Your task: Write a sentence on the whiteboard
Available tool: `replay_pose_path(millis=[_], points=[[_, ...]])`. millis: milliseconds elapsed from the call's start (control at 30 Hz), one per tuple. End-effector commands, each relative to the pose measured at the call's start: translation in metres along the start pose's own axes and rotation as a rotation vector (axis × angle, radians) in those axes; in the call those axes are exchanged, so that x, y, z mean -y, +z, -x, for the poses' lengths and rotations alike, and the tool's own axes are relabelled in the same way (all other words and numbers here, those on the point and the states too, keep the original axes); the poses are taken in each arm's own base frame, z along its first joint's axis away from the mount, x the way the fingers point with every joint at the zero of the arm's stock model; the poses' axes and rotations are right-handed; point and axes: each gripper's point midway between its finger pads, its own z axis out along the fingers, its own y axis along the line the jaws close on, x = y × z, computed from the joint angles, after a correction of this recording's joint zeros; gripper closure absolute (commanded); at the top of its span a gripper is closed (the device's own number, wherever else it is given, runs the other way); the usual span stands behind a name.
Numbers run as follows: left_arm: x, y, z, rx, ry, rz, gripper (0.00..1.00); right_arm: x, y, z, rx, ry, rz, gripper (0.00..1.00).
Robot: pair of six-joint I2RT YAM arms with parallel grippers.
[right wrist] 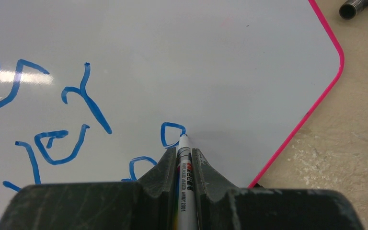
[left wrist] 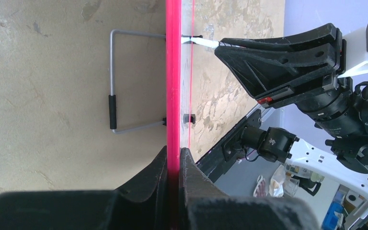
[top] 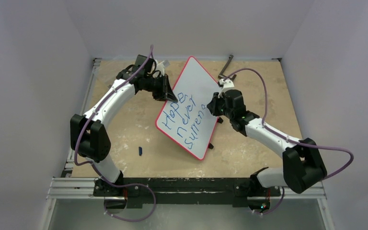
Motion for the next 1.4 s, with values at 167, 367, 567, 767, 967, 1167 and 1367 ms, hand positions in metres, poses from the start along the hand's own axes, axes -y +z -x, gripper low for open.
replay_pose_path(millis=[167, 367, 567, 767, 967, 1167, 1367], points=[[0.006, -0.017, 0.015, 0.093, 0.071, 0.019, 1.00, -0.015, 0.009, 0.010, -0.026, 0.005, 0.038, 1.00], [0.006, -0.017, 0.015, 0.092, 0.071, 0.018, 1.00, -0.029, 0.010, 0.030, 0.006, 0.004, 0.090, 1.00], [0.006, -0.017, 0.015, 0.093, 0.072, 0.019, 1.00, -0.037, 0.012, 0.042, 0.022, 0.007, 0.120, 1.00], [0.006, -0.018, 0.015, 0.092, 0.072, 0.019, 1.00, -0.035, 0.012, 0.035, 0.012, 0.008, 0.119, 1.00], [0.006, -0.018, 0.015, 0.093, 0.072, 0.020, 1.00, -0.025, 0.008, 0.016, -0.010, 0.012, 0.088, 1.00], [0.007, -0.019, 0.015, 0.097, 0.075, 0.020, 1.00, -0.011, 0.001, -0.006, -0.031, 0.016, 0.040, 1.00], [0.007, -0.019, 0.015, 0.098, 0.075, 0.020, 1.00, 0.001, -0.002, -0.017, -0.041, 0.015, -0.003, 1.00]])
